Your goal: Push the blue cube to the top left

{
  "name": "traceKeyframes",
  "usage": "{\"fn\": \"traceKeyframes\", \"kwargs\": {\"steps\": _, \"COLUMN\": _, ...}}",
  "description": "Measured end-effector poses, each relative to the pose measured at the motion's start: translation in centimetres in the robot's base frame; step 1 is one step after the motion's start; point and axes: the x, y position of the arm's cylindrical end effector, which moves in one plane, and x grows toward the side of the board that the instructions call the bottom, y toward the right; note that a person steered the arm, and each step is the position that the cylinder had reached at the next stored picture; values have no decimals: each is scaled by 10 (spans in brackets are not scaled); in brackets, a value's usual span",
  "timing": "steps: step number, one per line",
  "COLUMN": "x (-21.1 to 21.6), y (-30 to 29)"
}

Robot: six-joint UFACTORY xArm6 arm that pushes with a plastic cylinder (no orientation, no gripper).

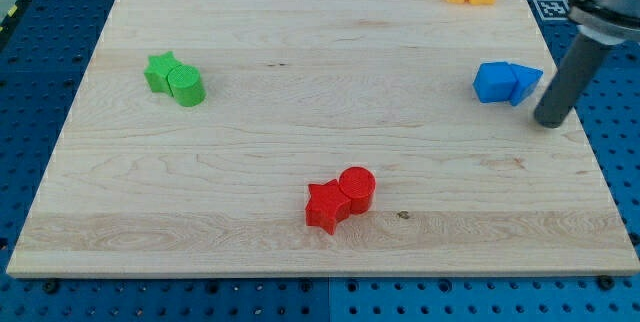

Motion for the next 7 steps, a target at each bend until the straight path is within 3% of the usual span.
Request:
{"fn": "traceKeyframes", "kwargs": {"steps": 1, "x": -24, "y": 22}}
{"fn": "traceKeyframes", "kwargs": {"steps": 3, "x": -29, "y": -49}}
{"fn": "traceKeyframes", "kwargs": {"steps": 5, "x": -66, "y": -84}}
{"fn": "traceKeyframes", "kwargs": {"steps": 7, "x": -80, "y": -159}}
